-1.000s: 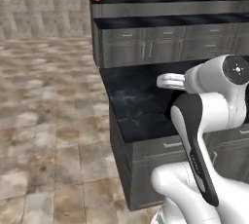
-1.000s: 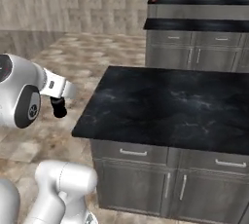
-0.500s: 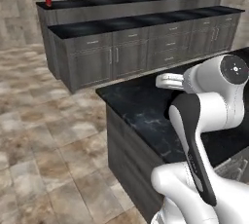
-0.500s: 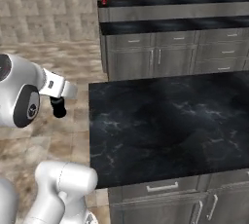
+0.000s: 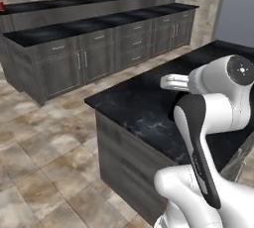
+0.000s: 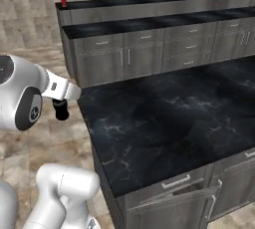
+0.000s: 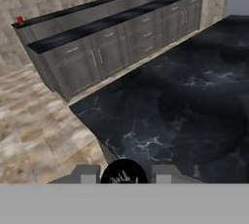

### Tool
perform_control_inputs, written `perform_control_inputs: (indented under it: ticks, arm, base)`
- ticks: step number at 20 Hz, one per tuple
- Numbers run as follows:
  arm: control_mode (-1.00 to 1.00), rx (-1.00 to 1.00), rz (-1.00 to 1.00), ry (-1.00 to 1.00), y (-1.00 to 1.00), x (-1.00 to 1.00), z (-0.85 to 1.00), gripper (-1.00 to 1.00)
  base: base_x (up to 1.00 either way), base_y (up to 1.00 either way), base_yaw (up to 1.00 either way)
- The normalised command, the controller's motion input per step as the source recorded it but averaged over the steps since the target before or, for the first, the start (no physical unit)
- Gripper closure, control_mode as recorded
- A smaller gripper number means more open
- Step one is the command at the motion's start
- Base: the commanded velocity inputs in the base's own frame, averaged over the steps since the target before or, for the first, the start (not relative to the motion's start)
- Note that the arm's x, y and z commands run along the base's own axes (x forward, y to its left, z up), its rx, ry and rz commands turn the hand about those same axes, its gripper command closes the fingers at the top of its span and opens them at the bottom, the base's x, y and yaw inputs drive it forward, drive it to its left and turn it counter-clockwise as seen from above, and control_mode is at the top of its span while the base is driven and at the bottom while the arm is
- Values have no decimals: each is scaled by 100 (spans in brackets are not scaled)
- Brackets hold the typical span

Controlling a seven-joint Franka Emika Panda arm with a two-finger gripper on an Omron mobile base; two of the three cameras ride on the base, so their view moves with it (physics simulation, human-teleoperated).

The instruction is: Move the drinks to the dining counter.

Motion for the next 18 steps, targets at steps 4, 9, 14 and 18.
perform_control_inputs:
  ticks: [4, 9, 14, 18]
  arm:
    - [100, 0, 0, 0, 0, 0, 0, 100]
    - [100, 0, 0, 0, 0, 0, 0, 100]
    - [100, 0, 0, 0, 0, 0, 0, 100]
    - [100, 0, 0, 0, 0, 0, 0, 100]
  base:
    - [40, 100, -20]
    - [37, 100, -16]
    - [34, 100, -15]
    - [32, 100, -13]
